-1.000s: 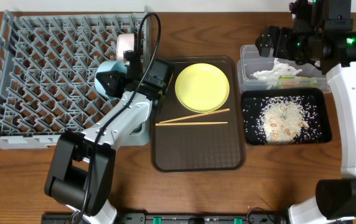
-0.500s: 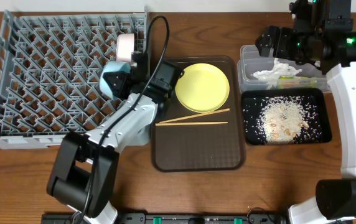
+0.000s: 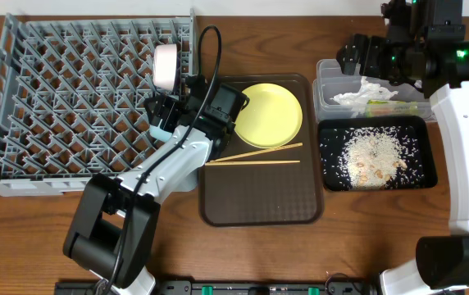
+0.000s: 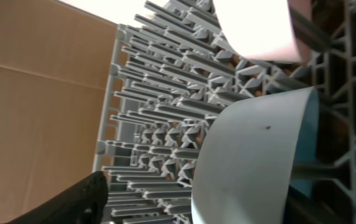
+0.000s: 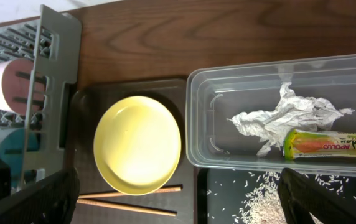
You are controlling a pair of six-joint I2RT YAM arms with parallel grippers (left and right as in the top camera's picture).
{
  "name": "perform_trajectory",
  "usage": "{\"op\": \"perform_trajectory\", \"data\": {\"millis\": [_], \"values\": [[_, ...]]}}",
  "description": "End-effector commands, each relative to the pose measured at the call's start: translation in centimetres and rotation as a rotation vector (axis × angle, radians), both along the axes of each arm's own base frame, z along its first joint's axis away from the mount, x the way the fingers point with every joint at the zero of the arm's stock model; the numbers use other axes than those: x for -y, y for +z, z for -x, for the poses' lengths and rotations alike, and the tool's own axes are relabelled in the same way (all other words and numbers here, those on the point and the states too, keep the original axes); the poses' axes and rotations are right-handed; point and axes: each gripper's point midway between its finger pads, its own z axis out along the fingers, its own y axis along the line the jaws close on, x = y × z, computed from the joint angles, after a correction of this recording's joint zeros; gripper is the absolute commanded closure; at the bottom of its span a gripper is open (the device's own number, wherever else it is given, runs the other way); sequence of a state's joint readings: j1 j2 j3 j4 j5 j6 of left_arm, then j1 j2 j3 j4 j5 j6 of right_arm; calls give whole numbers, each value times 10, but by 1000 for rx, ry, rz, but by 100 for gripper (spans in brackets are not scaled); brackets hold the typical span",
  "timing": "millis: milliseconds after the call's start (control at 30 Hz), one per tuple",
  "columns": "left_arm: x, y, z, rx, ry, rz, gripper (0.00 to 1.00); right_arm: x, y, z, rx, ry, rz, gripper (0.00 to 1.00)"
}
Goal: Sort waste into correct bins and load items into the dishwasher
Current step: 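Lower the light-blue bowl between the rack tines with the left gripper, then move the left gripper right to the yellow plate on the tray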
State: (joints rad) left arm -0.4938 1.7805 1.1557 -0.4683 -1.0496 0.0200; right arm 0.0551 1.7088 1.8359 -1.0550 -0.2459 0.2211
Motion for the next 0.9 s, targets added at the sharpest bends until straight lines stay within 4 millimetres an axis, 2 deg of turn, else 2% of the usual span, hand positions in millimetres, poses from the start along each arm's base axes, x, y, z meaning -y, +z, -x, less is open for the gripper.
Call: {"op": "perform_trajectory", "data": {"millis": [0,167,367,500,600,733,800,867], "values": [[8,-9,0,-13,-17,23,18,-2,-3,-1,-9,-1,-1,1],[21,-1,1,5,-50,34,12,-2,-3,-1,-9,-1,-1,1],[38,26,-6,61,-99,167,11,-2,-3,-1,-9,-1,-1,1],[63,39,-5,75,-184,381,11,-2,-3,-1,-9,-1,-1,1],[86,49,1,128,-194,640,11,-2,-3,-1,-9,-1,-1,1],[136,55,11,75,-248,1005,11,-2,-3,-1,-9,-1,-1,1],[151,60,11,44,-276,1079,11,-2,-3,-1,-9,-1,-1,1],[158,66,9,27,-278,1106,12,-2,-3,-1,-9,-1,-1,1]]}}
